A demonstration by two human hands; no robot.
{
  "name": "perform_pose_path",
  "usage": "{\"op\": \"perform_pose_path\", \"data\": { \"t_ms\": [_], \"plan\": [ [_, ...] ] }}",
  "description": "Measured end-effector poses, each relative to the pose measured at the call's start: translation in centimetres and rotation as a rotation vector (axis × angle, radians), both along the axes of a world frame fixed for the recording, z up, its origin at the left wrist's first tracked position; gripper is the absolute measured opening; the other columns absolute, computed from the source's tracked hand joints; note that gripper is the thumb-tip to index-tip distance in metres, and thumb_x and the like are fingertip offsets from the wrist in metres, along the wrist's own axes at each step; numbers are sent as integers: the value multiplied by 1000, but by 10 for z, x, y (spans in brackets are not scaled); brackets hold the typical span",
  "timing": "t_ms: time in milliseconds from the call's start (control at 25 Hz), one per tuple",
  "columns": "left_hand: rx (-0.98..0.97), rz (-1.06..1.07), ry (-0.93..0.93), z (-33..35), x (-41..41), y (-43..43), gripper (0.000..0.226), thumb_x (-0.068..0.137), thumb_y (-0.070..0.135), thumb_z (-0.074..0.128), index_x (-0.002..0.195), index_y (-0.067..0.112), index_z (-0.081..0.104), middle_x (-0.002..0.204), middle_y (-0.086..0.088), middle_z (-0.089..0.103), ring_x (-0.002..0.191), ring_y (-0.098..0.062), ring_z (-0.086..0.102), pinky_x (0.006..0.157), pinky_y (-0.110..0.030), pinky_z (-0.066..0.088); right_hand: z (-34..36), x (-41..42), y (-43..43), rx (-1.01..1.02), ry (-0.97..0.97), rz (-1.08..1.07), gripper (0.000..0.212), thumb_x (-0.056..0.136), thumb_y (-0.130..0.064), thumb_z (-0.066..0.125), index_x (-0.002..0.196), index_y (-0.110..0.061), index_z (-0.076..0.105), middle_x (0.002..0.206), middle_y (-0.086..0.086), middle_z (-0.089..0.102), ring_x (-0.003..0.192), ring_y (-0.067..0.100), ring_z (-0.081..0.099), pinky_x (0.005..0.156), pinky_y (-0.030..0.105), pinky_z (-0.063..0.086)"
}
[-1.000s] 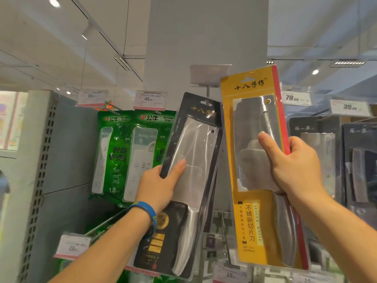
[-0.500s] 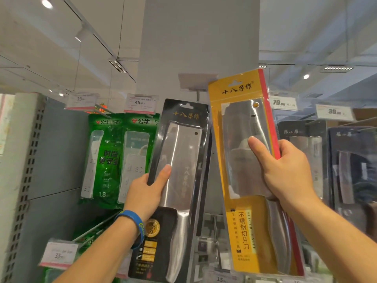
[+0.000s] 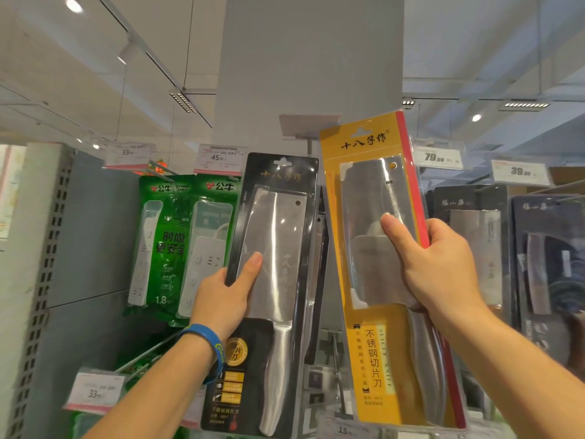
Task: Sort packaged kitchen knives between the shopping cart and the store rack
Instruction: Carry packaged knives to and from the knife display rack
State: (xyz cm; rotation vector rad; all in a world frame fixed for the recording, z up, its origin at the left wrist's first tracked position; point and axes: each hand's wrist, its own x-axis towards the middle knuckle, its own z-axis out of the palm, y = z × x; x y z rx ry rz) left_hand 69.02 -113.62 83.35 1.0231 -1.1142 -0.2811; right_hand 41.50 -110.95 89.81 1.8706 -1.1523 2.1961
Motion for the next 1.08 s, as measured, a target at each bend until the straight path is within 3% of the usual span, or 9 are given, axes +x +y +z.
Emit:
{"op": "perform_pose_path", "data": {
  "t_ms": [320, 440, 520, 600, 680, 760, 880, 960, 1080],
  "plan": [
    [-23, 3, -34, -1, 7, 6, 54, 70, 75, 61, 77, 22, 71, 70, 10, 74, 71, -10, 71, 70, -29, 57, 3, 13, 2, -40, 15, 12, 55, 87, -64, 67, 67, -17, 48, 59, -3, 48, 48, 2, 46, 44, 14, 40],
    [-41, 33, -234, 10, 3, 8, 54, 70, 76, 62, 67, 22, 66, 59, 21, 67, 54, 3, 62, 45, -9, 41, 5, 13, 2, -41, 6, 4, 58, 86, -67, 67, 68, -14, 49, 59, -1, 49, 47, 6, 43, 43, 19, 38],
    [23, 39, -388, -4, -2, 2, 54, 70, 75, 64, 65, 21, 64, 56, 16, 66, 50, 0, 60, 45, -16, 44, 7, 12, 3, -37, -1, 13, 63, 85, -70, 66, 71, -10, 52, 61, 3, 52, 51, 10, 46, 49, 31, 41],
    [146, 80, -377, -34, 2, -2, 67, 63, 82, 58, 71, 17, 70, 63, 5, 70, 60, -10, 66, 60, -33, 55, 4, 10, 2, -21, -2, 6, 67, 84, -71, 65, 74, -6, 54, 65, 11, 56, 55, 18, 49, 51, 38, 43],
    [199, 170, -327, -54, 10, -5, 77, 55, 89, 51, 66, 14, 68, 59, 3, 67, 57, -11, 63, 61, -34, 54, 1, 4, -2, -20, -17, -1, 66, 83, -72, 65, 72, -7, 54, 63, 8, 55, 55, 19, 49, 51, 38, 43],
    [143, 192, -273, -53, 12, -5, 80, 55, 92, 50, 59, 13, 60, 53, 3, 62, 49, -9, 57, 55, -33, 49, 1, 2, -5, -12, -21, -6, 63, 83, -72, 64, 69, -12, 53, 60, 2, 54, 54, 18, 50, 51, 36, 42],
    [-16, 120, -224, -28, 8, -2, 87, 63, 89, 55, 76, 3, 68, 71, -9, 70, 68, -25, 66, 65, -45, 55, 1, 3, -7, 12, -38, 13, 62, 83, -74, 65, 68, -15, 51, 59, 0, 51, 52, 21, 49, 50, 38, 45],
    [-88, 114, -233, -10, 4, 5, 78, 66, 86, 57, 72, 9, 68, 67, -4, 70, 62, -16, 65, 56, -36, 53, 0, 5, -10, 23, -40, 24, 64, 83, -75, 65, 71, -14, 52, 60, 2, 51, 54, 28, 50, 50, 43, 49],
    [-132, 90, -226, 10, 0, 8, 64, 66, 79, 58, 59, 16, 60, 54, 6, 63, 46, -4, 54, 43, -15, 38, -2, 8, -10, 11, -38, 33, 63, 84, -73, 65, 73, -12, 55, 64, 8, 55, 56, 23, 51, 52, 43, 49]
  ]
}}
